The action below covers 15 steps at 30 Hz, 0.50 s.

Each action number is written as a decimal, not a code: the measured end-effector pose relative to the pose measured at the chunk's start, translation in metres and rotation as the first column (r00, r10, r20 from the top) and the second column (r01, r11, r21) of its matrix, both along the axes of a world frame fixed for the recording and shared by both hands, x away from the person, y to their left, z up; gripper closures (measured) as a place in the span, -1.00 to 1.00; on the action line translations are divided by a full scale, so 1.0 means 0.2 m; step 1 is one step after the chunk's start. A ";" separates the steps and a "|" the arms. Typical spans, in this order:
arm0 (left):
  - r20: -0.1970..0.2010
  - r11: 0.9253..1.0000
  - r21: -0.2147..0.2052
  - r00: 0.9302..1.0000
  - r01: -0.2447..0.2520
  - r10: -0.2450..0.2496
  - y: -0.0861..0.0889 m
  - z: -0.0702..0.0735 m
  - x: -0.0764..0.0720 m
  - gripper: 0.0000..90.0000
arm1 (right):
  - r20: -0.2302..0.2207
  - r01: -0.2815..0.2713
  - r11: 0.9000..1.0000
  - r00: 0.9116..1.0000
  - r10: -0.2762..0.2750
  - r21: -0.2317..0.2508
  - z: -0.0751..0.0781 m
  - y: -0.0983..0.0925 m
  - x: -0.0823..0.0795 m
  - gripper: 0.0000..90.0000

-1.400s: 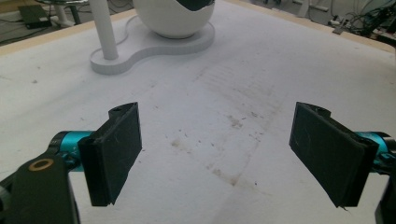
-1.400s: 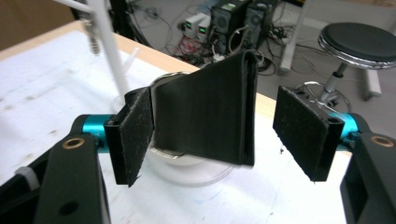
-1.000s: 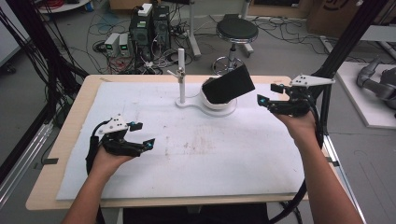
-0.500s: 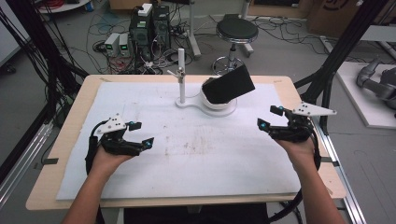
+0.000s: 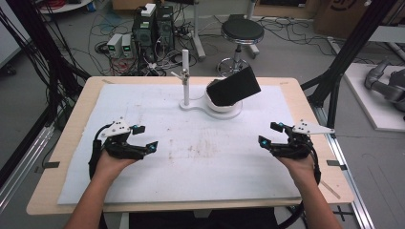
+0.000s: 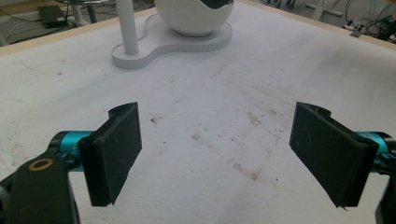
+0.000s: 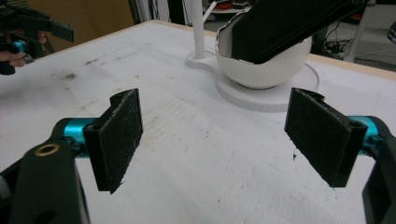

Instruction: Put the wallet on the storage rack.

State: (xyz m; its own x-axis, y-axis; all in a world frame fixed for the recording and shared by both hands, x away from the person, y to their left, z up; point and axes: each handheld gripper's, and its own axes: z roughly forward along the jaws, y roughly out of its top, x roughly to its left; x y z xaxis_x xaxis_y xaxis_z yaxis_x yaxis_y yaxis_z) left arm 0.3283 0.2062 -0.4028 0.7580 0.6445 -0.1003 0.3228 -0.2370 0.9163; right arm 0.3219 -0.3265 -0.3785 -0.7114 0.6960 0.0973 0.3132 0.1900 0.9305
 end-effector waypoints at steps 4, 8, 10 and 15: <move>0.005 1.000 -0.014 1.000 0.000 0.000 0.00 0.00 0.01 -0.63 | -0.005 0.005 1.000 1.000 -0.006 -0.019 -0.02 -0.01 -0.01 -0.56; 0.008 1.000 -0.020 1.000 0.000 0.000 0.01 0.00 0.01 -0.63 | -0.020 0.018 1.000 1.000 -0.018 -0.022 -0.05 -0.01 0.00 -0.56; 0.013 1.000 -0.019 1.000 0.007 -0.007 0.00 0.00 0.00 -0.63 | -0.026 0.020 0.999 0.999 -0.021 -0.035 -0.06 -0.01 0.01 -0.56; 0.009 1.000 -0.020 1.000 0.018 -0.017 -0.01 -0.01 0.00 -0.63 | -0.016 0.024 0.999 1.000 -0.025 -0.025 -0.05 -0.01 0.00 -0.56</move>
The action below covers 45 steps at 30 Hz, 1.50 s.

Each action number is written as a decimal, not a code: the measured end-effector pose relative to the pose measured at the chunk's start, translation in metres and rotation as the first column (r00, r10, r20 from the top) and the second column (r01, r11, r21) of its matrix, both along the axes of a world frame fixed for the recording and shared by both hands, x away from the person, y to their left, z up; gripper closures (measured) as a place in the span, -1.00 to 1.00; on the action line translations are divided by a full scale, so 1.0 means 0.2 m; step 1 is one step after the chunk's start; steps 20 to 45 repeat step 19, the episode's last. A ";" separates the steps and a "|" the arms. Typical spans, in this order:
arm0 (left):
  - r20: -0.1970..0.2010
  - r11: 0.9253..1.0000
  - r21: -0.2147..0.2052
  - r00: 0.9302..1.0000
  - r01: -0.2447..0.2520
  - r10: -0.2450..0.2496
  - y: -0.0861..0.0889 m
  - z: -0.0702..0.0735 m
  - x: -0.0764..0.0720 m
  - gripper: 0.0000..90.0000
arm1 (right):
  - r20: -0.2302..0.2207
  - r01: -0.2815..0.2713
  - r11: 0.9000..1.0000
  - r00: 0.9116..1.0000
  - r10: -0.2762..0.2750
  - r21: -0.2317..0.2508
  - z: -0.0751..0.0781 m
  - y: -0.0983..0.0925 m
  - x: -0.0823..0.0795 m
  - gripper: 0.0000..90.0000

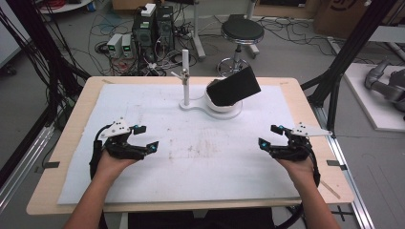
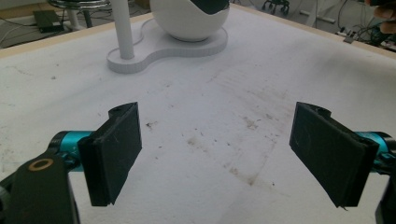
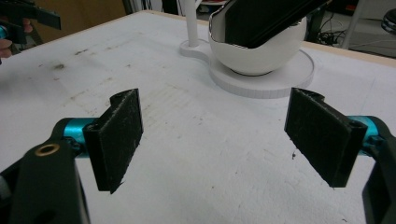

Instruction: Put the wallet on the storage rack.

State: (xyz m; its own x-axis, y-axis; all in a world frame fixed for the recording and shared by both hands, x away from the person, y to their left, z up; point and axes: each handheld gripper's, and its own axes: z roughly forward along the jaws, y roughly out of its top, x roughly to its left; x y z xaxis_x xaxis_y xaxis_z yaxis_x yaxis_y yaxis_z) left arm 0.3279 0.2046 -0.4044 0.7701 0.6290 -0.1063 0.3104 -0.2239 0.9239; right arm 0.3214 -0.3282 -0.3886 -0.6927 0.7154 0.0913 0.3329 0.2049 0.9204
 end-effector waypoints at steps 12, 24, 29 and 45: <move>-0.006 1.000 0.005 1.000 -0.013 0.013 0.01 -0.01 0.00 -0.63 | -0.011 -0.001 1.000 1.000 0.001 -0.007 -0.01 0.01 0.00 -0.56; -0.006 1.000 0.006 1.000 -0.017 0.017 0.01 -0.01 0.01 -0.62 | -0.008 0.002 1.000 1.000 -0.002 -0.009 -0.01 0.00 0.00 -0.56; -0.006 1.000 0.006 1.000 -0.017 0.017 0.01 -0.01 0.01 -0.62 | -0.008 0.002 1.000 1.000 -0.002 -0.009 -0.01 0.00 0.00 -0.56; -0.006 1.000 0.006 1.000 -0.017 0.017 0.01 -0.01 0.01 -0.62 | -0.008 0.002 1.000 1.000 -0.002 -0.009 -0.01 0.00 0.00 -0.56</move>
